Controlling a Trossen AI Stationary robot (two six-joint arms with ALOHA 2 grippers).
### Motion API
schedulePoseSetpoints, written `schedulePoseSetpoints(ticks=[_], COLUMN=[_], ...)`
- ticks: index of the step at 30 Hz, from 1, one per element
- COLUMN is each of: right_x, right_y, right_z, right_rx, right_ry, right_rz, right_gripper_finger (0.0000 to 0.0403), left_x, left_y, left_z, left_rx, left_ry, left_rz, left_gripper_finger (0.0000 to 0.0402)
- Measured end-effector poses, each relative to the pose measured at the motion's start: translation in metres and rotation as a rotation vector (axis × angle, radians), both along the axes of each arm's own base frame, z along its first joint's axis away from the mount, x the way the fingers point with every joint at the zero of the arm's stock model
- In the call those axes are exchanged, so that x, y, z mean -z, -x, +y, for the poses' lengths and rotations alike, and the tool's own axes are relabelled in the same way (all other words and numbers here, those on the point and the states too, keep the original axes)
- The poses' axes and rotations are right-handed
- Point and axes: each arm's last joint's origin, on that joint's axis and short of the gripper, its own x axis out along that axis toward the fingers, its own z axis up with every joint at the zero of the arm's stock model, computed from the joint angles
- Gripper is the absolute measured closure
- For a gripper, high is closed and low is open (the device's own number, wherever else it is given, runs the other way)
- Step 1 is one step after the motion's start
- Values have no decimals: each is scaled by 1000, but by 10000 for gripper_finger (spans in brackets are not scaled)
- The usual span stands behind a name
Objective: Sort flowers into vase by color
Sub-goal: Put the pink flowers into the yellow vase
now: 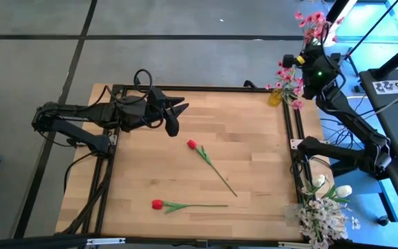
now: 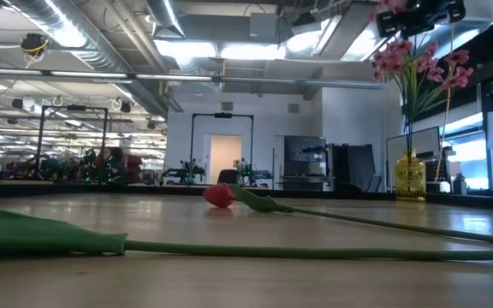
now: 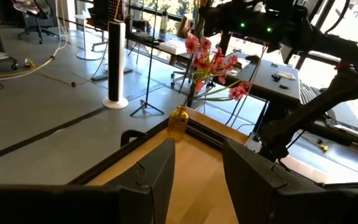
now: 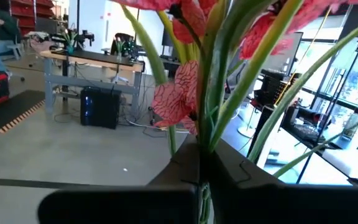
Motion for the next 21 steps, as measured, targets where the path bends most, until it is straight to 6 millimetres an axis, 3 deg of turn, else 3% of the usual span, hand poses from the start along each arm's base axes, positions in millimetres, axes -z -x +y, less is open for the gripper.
schedulePoseSetpoints(ticks=[13, 21], right_x=[19, 45], right_y=[-6, -19], right_z=[6, 10], right_rx=[-68, -97], right_ry=[-33, -91], right_rz=[9, 65], right_gripper_finger=[393, 393], left_x=[0, 1], left_y=[0, 0], left_z=[0, 0], left_rx=[0, 1], left_ry=[-1, -1], left_rz=[1, 6], left_gripper_finger=[270, 270])
